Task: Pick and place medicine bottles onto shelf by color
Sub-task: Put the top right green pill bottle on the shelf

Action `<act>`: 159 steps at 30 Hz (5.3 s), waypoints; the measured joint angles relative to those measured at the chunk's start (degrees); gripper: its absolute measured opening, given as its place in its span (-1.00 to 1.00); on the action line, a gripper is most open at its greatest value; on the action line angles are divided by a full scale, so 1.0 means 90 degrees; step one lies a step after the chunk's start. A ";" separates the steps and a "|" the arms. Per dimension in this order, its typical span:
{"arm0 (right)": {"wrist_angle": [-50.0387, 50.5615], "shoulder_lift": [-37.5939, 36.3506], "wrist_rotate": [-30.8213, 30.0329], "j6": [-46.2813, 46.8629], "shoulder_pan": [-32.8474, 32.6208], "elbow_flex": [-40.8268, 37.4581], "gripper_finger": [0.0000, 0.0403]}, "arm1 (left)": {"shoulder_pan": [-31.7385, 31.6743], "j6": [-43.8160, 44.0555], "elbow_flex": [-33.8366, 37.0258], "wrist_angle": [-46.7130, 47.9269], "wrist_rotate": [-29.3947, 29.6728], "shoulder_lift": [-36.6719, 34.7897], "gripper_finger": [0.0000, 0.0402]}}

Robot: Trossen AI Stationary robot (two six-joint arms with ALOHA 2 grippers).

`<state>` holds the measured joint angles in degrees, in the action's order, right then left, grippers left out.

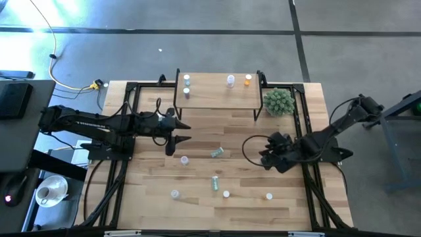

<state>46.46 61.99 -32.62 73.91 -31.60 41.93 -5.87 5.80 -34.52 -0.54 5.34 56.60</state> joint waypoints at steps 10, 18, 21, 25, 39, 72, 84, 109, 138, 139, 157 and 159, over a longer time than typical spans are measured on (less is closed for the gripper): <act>0.0077 0.0759 -0.0142 0.0773 -0.0441 -0.0002 0.01 | -0.0002 0.0000 0.0000 0.0007 0.0000 0.0002 -0.03; 0.0075 0.1571 -0.0135 0.1388 -0.0632 -0.0005 0.01 | -0.0002 0.0000 0.0000 0.0007 0.0000 0.0002 -0.03; 0.0077 0.1753 -0.0122 0.1597 -0.0694 -0.0007 0.01 | -0.0002 0.0000 0.0000 0.0009 -0.0001 0.0002 -0.03; 0.0100 0.1970 -0.0108 0.1795 -0.0718 -0.0007 0.01 | -0.0002 0.0000 0.0000 0.0008 0.0000 0.0002 -0.03; 0.0070 0.2252 0.0026 0.2002 -0.0715 -0.0007 -0.25 | -0.0002 0.0000 0.0000 0.0027 0.0001 0.0002 -0.03; -0.1159 0.2250 0.0396 -0.4240 0.2372 0.2551 -0.48 | -0.0010 0.0556 0.0000 0.0761 0.0629 0.0005 -0.03; -0.1484 0.2250 0.0990 -0.5632 0.4066 0.3821 -0.49 | -0.0007 0.0503 0.0000 0.0804 0.0668 0.0005 -0.03; -0.0488 0.5149 0.1024 -0.6509 0.5981 0.8334 -0.49 | -0.0007 0.0503 0.0000 0.1078 0.0664 0.0005 -0.03; 0.0603 0.6668 0.2749 -0.7295 0.6431 0.9119 -0.49 | -0.0007 0.0505 0.0000 0.1085 0.0661 0.0005 -0.03; 0.0657 0.6672 0.2750 -0.7296 0.6430 0.9117 -0.49 | -0.0007 0.0505 0.0000 0.1083 0.0661 0.0005 -0.03; 0.0523 0.6866 0.2702 -0.7368 0.6394 0.9112 -0.49 | -0.0007 0.0505 0.0000 0.1101 0.0657 0.0005 -0.03; 0.0527 0.6867 0.2700 -0.7375 0.6394 0.9112 -0.49 | -0.0007 0.0503 0.0000 0.1105 0.0658 0.0005 -0.03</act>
<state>51.20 123.79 -8.31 7.53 25.94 123.94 -5.93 10.33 -34.52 9.41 11.27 56.64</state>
